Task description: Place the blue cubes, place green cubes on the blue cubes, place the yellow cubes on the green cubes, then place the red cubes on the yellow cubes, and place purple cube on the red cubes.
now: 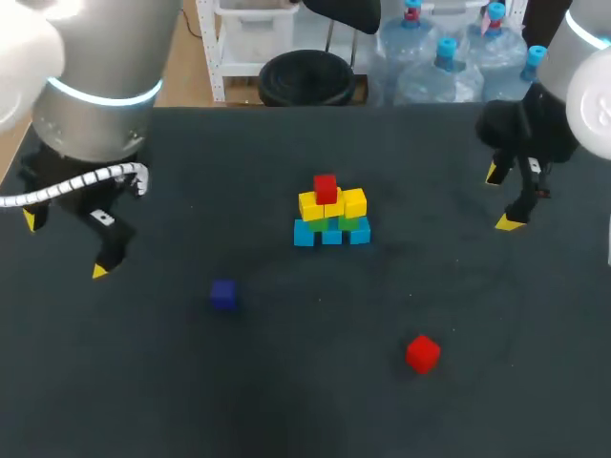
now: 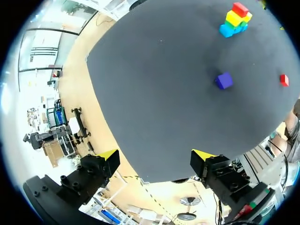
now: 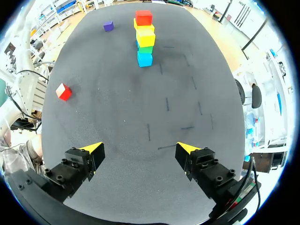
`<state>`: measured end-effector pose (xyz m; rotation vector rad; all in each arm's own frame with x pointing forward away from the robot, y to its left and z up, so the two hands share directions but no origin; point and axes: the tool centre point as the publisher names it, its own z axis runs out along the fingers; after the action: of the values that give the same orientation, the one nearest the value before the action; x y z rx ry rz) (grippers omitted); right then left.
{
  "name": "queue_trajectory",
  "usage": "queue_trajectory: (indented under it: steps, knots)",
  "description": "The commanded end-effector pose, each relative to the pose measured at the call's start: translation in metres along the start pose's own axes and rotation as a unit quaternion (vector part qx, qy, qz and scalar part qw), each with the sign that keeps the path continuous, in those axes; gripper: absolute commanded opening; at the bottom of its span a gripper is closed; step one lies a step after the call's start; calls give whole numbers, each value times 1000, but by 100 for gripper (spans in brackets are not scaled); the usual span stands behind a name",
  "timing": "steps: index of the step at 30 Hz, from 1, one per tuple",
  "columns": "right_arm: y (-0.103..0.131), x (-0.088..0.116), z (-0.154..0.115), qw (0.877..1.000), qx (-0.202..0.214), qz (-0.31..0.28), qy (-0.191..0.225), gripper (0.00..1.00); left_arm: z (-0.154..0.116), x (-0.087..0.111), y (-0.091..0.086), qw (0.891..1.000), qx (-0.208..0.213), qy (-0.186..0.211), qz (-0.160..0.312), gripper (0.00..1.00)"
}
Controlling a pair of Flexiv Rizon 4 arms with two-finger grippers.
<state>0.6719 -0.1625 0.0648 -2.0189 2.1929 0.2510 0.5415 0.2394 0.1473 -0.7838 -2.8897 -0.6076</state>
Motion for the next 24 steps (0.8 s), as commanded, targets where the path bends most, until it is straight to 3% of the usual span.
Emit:
queue_trajectory:
  steps: [1, 11, 12, 15, 18, 24]
  knots:
    - [-1, 0, 0, 1000, -1, 0, -1, 100, -3, -5, 6, 1000, -1, -15, 7, 100]
    - [-1, 0, 0, 1000, -1, 0, -1, 100, -3, -5, 6, 1000, -1, -15, 7, 100]
    - [5, -4, -10, 1000, 4, -21, 10, 100, -3, -5, 6, 1000, -1, -15, 7, 100]
    - [38, -30, -38, 993, 6, -104, 47, 100, -3, -5, 6, 1000, -1, -15, 7, 100]
    - [73, -51, -51, 987, 10, -153, 54, 100, -3, -5, 6, 1000, -1, -15, 7, 100]
    - [133, -83, -28, 975, -25, -219, 34, 100, -3, -5, 6, 1000, -1, -15, 7, 100]
